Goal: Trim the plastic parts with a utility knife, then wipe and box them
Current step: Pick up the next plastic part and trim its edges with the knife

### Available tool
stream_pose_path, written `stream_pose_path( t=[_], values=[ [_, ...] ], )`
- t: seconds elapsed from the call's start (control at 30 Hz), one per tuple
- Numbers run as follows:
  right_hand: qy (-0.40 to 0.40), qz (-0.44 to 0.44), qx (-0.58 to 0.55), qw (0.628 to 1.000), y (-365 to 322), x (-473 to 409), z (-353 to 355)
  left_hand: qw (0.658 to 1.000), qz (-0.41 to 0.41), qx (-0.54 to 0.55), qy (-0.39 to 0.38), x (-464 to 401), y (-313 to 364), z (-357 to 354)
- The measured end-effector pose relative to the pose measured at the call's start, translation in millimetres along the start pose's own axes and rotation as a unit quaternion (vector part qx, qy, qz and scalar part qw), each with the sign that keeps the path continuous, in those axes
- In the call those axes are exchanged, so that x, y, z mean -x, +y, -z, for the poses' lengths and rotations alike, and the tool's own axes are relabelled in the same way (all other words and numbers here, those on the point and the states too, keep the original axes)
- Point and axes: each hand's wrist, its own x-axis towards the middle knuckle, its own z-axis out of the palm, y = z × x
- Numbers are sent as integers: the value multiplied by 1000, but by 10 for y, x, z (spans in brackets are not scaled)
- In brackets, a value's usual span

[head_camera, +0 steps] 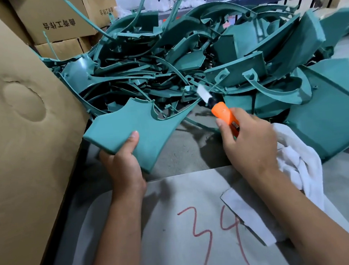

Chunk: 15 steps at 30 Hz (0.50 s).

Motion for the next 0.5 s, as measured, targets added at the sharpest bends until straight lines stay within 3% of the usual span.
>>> stream_pose_path(
  t=[0.13,0.3,0.5],
  values=[
    [-89,79,7,993,-109,62,-48,999,-33,5,-8,29,9,-10],
    [-31,18,35,999,-25,7,5,997,-78,-6,-28,24,33,18],
    [-34,-12,44,998,-53,34,-23,987,-149,-46,-42,73,-10,30]
  ],
)
